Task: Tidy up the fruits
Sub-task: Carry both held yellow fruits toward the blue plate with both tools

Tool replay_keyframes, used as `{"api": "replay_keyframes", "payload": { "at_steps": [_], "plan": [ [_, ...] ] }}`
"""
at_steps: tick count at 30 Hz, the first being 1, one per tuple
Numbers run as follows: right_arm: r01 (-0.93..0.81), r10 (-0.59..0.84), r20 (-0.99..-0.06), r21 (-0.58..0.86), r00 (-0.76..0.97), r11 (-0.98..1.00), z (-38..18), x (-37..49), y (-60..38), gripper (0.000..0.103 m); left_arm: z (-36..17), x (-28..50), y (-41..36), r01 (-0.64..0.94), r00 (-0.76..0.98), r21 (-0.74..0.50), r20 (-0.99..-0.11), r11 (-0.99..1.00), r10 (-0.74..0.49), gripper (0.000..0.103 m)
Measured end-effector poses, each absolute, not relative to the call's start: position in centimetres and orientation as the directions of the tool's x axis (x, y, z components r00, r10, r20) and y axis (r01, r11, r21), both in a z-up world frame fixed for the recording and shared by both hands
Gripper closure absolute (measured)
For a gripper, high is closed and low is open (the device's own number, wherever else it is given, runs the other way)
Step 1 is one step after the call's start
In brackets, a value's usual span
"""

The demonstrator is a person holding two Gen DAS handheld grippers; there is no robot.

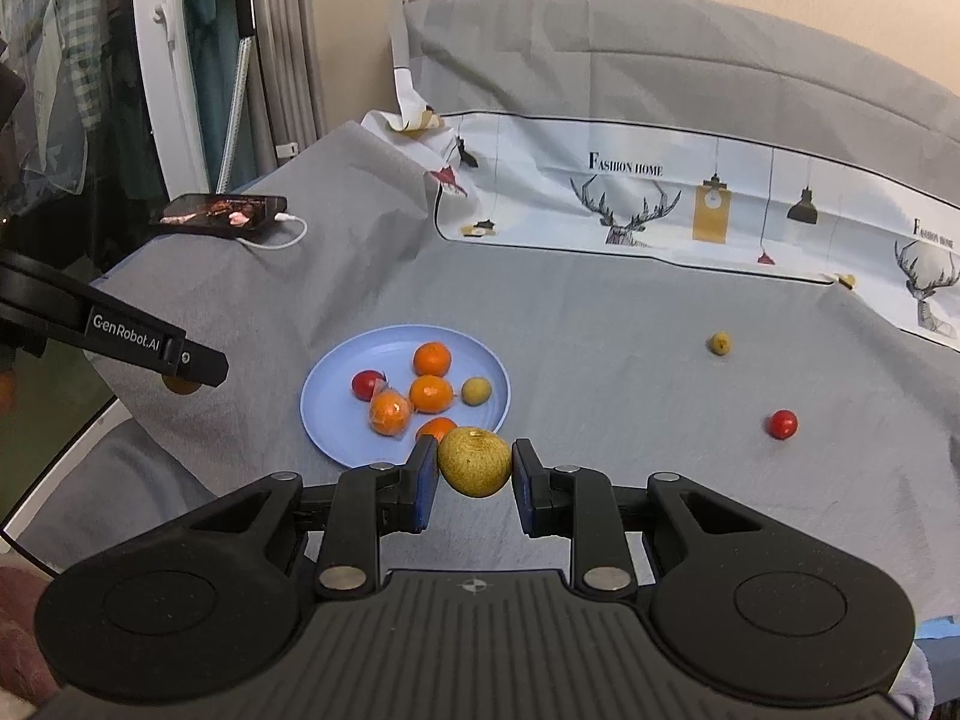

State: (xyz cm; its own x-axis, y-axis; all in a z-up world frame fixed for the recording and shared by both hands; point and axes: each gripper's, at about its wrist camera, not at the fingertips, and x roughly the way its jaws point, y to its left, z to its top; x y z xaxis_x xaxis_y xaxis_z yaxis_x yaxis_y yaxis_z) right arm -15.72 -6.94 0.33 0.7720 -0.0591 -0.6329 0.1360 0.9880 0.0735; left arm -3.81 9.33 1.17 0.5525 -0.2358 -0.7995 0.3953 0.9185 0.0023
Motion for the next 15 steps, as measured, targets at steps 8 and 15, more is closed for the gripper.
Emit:
{"api": "replay_keyframes", "payload": {
  "at_steps": [8, 15],
  "plan": [
    [0.139, -0.05, -0.657, 0.084, 0.752, 0.987, -0.6, -13.6, -7.3, 0.075, 0.6, -1.6, 8.4, 0.394, 0.545, 0.0, -0.805, 0.919, -0.234, 0.075],
    [0.124, -0.024, -0.679, 0.099, 0.733, 0.987, -1.8, -9.7, -7.3, 0.075, 0.0, 2.0, 6.8, 0.395, 0.548, -0.002, -0.802, 0.919, -0.237, 0.075]
  ]
}}
